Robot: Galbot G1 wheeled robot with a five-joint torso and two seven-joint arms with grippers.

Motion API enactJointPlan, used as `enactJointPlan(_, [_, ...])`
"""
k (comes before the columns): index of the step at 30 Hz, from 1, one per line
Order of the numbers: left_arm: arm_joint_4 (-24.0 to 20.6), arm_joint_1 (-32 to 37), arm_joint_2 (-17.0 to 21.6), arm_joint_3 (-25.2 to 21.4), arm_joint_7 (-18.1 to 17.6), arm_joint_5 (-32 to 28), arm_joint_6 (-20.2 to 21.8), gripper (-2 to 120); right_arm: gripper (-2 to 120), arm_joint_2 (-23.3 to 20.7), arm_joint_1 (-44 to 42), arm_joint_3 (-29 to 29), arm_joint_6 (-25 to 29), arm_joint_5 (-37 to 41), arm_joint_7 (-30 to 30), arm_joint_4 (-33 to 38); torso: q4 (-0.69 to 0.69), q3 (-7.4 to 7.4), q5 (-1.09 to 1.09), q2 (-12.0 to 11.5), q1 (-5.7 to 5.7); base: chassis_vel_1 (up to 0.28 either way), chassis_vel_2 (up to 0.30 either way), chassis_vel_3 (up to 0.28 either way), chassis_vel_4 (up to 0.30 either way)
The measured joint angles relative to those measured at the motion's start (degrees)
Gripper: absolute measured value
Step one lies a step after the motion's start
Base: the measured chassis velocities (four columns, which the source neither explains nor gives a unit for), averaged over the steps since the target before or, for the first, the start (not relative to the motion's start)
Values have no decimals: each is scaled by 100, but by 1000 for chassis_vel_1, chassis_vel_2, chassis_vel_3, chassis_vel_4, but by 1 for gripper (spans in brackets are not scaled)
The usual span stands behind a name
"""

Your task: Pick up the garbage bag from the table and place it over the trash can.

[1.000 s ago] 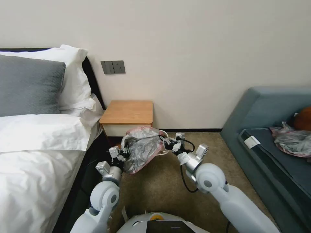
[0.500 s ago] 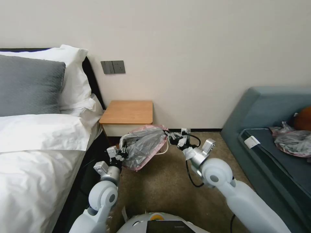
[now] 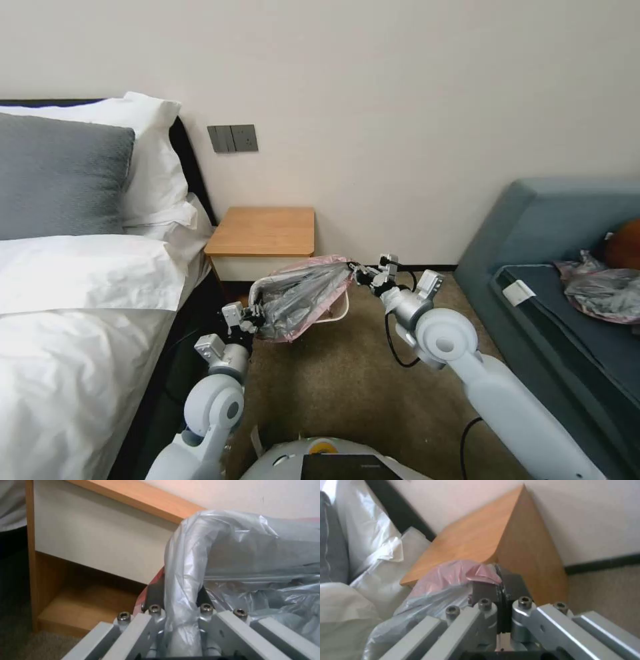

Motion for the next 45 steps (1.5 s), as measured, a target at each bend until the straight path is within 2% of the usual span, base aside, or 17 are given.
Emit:
enactJointPlan(4, [0,8,0,-36,24,-11,-24,3,3,39,-2,97,-146,463,252,49,0,0,0,0,0,0,0,0,0])
enactJointPlan(8, [-7,16,-3,-68,60,-14,-58,3,22,115,44,123,-184,813,588,64,0,0,0,0,0,0,0,0,0])
enactJointPlan(9, [-7,16,-3,-68,60,-14,-58,3,22,115,44,123,-184,813,588,64,0,0,0,0,0,0,0,0,0])
enactJointPlan(12, [-9,21,-3,-94,121,-17,-83,3,35,158,80,127,-172,921,768,32,0,0,-1,0,0,0,0,0,0])
enactJointPlan(13, [-9,21,-3,-94,121,-17,-83,3,35,158,80,127,-172,921,768,32,0,0,-1,0,0,0,0,0,0])
enactJointPlan(15, [-13,21,0,-106,166,-19,-95,3,47,185,68,143,-158,939,812,-5,0,0,0,0,0,0,0,0,0])
enactJointPlan(17, [-16,22,2,-111,200,-19,-105,3,50,202,58,148,-154,959,828,-26,0,0,0,0,0,0,0,0,0])
enactJointPlan(19, [-19,22,7,-116,257,-19,-134,3,62,247,54,164,-180,1060,947,-85,0,0,-1,0,0,0,0,0,0])
enactJointPlan(20, [-19,22,7,-116,257,-19,-134,3,62,247,54,164,-180,1060,947,-85,0,0,-1,0,0,0,0,0,0])
enactJointPlan(24, [-24,27,8,-129,388,-18,-203,3,80,272,15,182,-412,1111,1068,-168,0,0,0,0,0,0,0,0,0])
enactJointPlan(28, [-24,32,7,-136,427,-17,-223,3,87,246,-26,190,-503,1043,1039,-193,0,0,0,0,0,0,0,0,0])
enactJointPlan(29, [-26,34,7,-145,467,-17,-247,3,95,220,-79,217,-624,993,1025,-206,0,0,0,0,0,0,0,0,0])
enactJointPlan(30, [-30,34,6,-151,481,-19,-255,3,97,206,-110,229,-670,982,1020,-210,0,0,0,0,0,0,0,0,0])
enactJointPlan(38, [-38,23,7,-209,565,-81,-270,3,100,201,-287,309,-793,952,969,-205,0,0,0,0,0,0,0,0,0])
enactJointPlan(45, [5,29,-6,-248,577,-58,-271,3,100,131,-302,323,-392,569,581,-33,0,0,0,0,0,0,0,0,0])
